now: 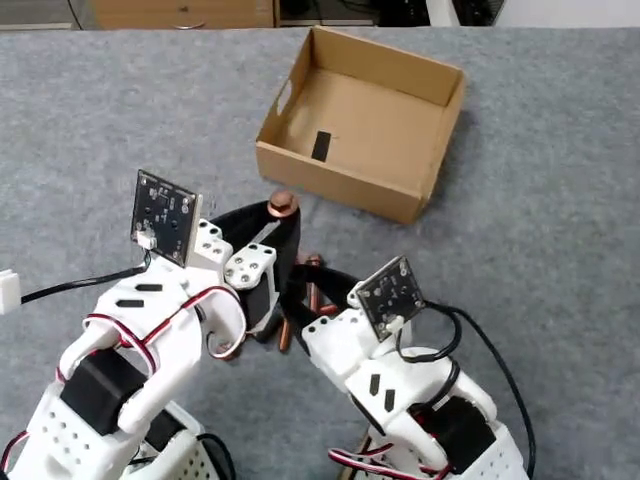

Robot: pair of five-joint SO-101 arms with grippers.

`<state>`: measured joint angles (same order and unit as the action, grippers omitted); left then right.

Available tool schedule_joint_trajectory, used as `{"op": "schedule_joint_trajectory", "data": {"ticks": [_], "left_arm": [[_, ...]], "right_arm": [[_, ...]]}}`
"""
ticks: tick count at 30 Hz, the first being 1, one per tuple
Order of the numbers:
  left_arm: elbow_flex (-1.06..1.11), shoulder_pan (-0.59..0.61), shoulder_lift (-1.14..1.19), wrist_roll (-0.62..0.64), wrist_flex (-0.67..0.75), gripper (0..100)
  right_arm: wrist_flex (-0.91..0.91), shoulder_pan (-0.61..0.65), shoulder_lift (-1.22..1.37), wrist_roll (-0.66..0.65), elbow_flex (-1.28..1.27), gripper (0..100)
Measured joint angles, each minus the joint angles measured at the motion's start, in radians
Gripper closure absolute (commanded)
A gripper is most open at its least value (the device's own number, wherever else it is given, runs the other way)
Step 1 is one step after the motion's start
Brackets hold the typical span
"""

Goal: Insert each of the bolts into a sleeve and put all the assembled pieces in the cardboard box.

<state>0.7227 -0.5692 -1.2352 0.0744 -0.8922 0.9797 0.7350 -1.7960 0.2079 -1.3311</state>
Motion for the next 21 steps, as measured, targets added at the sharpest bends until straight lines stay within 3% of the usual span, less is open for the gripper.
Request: {"op": "schedule_joint_trajectory", "data": {"ticks": [10, 21], "left_arm": [[-0.014, 0.0, -0.017, 0.006, -0.097, 98], [-0.023, -0.006, -0.009, 0.097, -0.158, 98]], "right_arm": [[0.002, 0.002, 0.0, 0.0, 0.0, 99.8], [0.002, 0.002, 0.0, 0.0, 0.0, 99.8]]}}
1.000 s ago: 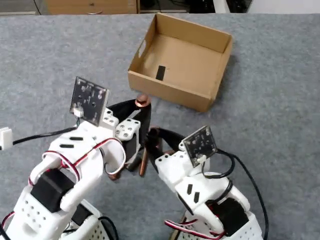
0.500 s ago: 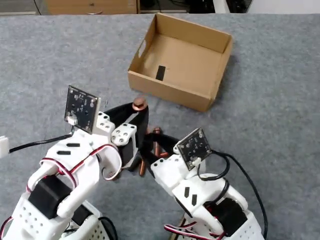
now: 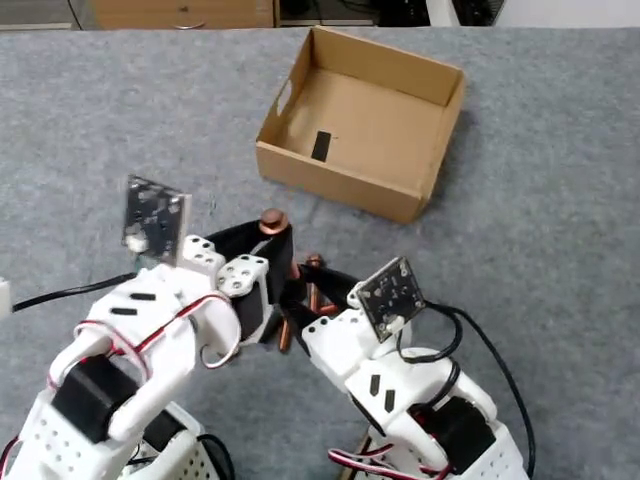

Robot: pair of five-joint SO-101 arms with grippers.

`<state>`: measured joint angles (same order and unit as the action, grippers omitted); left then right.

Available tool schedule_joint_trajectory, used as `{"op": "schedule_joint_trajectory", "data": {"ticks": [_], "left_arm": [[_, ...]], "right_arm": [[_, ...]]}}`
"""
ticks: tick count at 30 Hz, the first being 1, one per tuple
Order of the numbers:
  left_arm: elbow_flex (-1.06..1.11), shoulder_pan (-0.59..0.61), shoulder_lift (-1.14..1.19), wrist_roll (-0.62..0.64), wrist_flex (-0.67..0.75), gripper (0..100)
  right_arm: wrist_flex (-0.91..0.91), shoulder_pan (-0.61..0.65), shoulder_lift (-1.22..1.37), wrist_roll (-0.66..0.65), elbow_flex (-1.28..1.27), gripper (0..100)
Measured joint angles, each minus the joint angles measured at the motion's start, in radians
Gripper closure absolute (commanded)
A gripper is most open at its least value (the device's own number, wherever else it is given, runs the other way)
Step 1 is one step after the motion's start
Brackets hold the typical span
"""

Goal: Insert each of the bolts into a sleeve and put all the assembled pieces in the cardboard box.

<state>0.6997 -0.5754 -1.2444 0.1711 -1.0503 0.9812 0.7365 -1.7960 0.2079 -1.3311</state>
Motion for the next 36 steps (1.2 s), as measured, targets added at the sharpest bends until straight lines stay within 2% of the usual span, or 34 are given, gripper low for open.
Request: {"op": "schedule_joint_trajectory", "data": {"ticks": [9, 15, 31, 36], "left_arm": [[-0.02, 0.003, -0.003, 0.054, -0.058, 97], [0.02, -0.035, -0.008, 0.006, -0.058, 84], [0.078, -0.055, 0.002, -0.009, -0.06, 83], [0.078, -0.051, 0.002, -0.009, -0.06, 71]], "right_arm": [[0.0, 0.0, 0.0, 0.0, 0.0, 99.8], [0.0, 0.0, 0.0, 0.0, 0.0, 99.8], [0.003, -0.002, 0.0, 0.002, 0.0, 99.8], [0.003, -0.002, 0.0, 0.002, 0.0, 99.8]]}}
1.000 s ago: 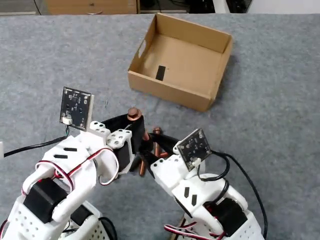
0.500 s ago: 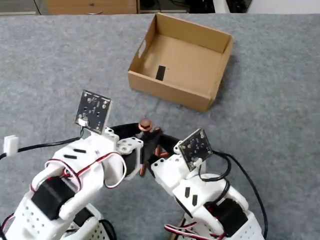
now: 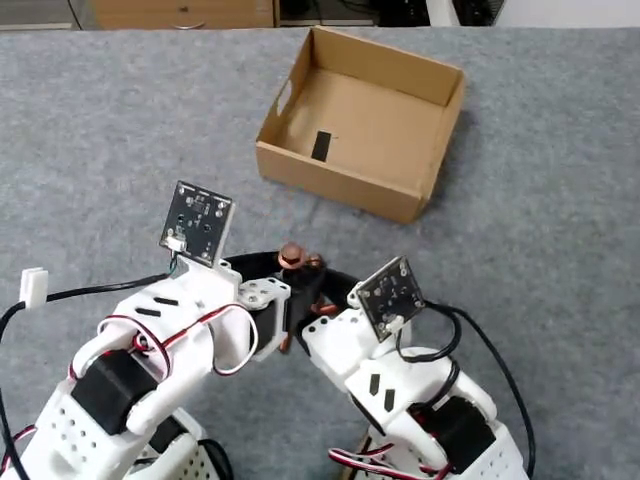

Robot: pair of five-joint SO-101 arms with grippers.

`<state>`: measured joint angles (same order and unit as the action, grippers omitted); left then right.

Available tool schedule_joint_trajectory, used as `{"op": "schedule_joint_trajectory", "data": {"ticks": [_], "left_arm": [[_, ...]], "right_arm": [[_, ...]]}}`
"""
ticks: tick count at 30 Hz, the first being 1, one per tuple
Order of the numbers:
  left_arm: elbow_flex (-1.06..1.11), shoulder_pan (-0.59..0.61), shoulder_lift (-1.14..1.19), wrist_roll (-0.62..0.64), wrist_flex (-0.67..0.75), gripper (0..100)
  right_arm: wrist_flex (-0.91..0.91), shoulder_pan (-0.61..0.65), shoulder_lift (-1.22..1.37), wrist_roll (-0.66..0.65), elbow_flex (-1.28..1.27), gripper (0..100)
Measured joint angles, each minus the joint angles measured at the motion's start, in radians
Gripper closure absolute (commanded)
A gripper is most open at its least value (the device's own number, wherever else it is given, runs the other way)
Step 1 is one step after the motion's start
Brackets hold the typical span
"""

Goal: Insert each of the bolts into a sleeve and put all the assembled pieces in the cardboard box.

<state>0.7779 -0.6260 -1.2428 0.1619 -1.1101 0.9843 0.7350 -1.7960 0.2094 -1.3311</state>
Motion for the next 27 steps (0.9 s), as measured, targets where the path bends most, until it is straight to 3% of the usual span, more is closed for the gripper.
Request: {"op": "schedule_joint_trajectory", "data": {"ticks": [11, 19, 21, 24, 27], "left_arm": [[0.025, 0.098, -0.006, -0.003, 0.003, 70], [-0.123, 0.324, -0.008, -0.003, 0.095, 71], [-0.124, 0.391, -0.009, -0.003, 0.089, 77], [-0.107, 0.485, -0.009, -0.003, 0.032, 99], [-0.032, 0.566, -0.009, -0.003, 0.002, 94]], "right_arm": [[-0.002, -0.051, 0.0, -0.002, 0.0, 99.8], [-0.095, -0.33, 0.0, -0.002, -0.002, 99.8], [-0.129, -0.394, 0.0, -0.002, -0.002, 99.8], [-0.189, -0.463, 0.009, -0.002, 0.003, 99.8], [-0.235, -0.503, 0.101, -0.002, 0.08, 99.8]]}}
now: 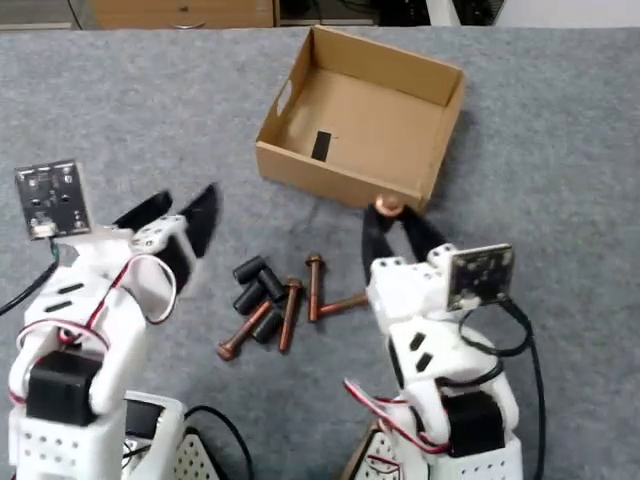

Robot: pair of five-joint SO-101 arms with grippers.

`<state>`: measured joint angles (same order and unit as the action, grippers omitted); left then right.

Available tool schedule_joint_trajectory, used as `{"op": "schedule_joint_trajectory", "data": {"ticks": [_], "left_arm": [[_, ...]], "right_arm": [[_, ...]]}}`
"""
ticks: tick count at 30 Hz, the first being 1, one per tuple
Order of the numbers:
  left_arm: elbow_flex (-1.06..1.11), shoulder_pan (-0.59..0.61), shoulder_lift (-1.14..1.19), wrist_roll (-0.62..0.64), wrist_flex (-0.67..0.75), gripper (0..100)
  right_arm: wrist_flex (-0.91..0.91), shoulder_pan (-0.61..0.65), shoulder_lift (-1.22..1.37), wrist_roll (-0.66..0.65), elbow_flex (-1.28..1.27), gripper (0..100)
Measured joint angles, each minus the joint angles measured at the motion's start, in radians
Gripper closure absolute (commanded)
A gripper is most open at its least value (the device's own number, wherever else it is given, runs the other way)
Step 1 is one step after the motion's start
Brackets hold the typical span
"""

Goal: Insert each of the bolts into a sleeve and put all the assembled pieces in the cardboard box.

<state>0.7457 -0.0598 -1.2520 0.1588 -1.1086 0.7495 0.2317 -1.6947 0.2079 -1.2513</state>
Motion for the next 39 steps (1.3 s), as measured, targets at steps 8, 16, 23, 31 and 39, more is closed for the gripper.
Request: {"op": "schedule_joint_trajectory", "data": {"ticks": [8, 16, 23, 31, 39], "left_arm": [[0.313, 0.216, 0.003, 0.003, 0.064, 98], [0.695, 0.391, 0.003, -0.103, 0.367, 98], [0.885, 0.43, 0.003, -0.14, 0.473, 98], [0.904, 0.431, 0.003, -0.14, 0.516, 98], [0.904, 0.431, 0.003, -0.14, 0.517, 98]], "right_arm": [[-0.049, -0.06, 0.621, 0.0, 0.485, 99.8], [0.13, -0.098, 1.378, 0.0, 1.198, 99.8], [0.496, -0.112, 1.926, 0.0, 1.814, 99.8], [0.681, -0.196, 2.44, 0.0, 2.294, 99.8], [0.698, -0.213, 2.829, 0.0, 2.562, 99.7]]}}
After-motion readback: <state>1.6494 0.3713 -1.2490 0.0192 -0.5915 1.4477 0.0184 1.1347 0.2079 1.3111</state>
